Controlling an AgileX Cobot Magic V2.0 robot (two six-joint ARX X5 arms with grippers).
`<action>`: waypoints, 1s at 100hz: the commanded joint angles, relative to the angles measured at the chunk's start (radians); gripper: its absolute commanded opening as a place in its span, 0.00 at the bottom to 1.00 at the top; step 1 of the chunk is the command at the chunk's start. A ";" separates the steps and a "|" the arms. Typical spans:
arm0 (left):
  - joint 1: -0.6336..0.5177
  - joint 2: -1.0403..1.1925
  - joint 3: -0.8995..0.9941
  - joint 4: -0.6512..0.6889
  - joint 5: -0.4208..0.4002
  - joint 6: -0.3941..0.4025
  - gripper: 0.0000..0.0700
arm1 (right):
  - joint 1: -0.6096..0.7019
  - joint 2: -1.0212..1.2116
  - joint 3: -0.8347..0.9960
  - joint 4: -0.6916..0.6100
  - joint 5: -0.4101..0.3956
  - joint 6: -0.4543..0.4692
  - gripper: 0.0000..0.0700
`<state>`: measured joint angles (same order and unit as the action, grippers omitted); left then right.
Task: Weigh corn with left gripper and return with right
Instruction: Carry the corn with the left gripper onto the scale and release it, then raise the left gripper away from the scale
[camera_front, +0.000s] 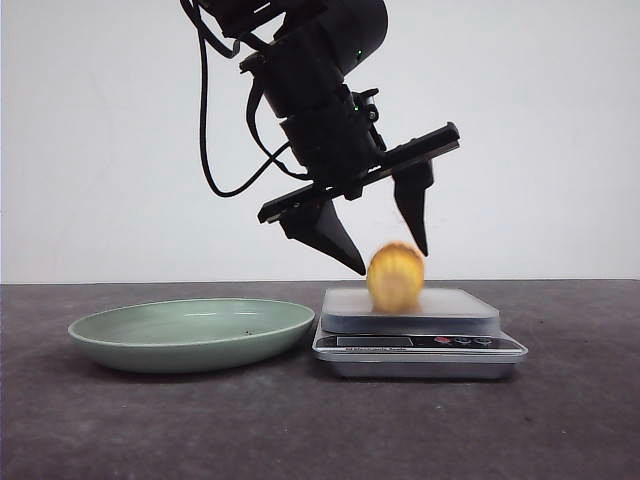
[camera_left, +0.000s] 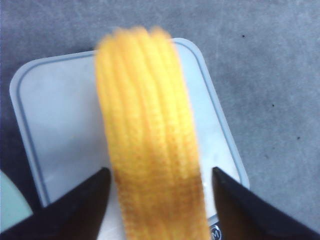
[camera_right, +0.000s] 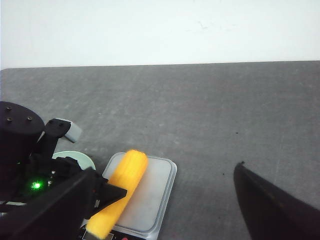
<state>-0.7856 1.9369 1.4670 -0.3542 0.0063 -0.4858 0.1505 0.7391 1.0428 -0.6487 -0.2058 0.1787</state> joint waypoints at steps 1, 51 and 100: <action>-0.013 0.026 0.021 0.010 0.000 0.006 0.63 | 0.005 0.004 0.019 0.003 0.003 -0.014 0.77; -0.016 -0.053 0.029 0.029 0.000 0.039 0.63 | 0.005 0.004 0.019 -0.005 0.004 -0.014 0.77; -0.021 -0.641 0.029 -0.211 -0.254 0.297 0.62 | 0.005 0.004 0.019 -0.003 0.003 -0.041 0.77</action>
<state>-0.7956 1.3556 1.4708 -0.5095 -0.2092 -0.2531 0.1505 0.7391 1.0428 -0.6609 -0.2058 0.1596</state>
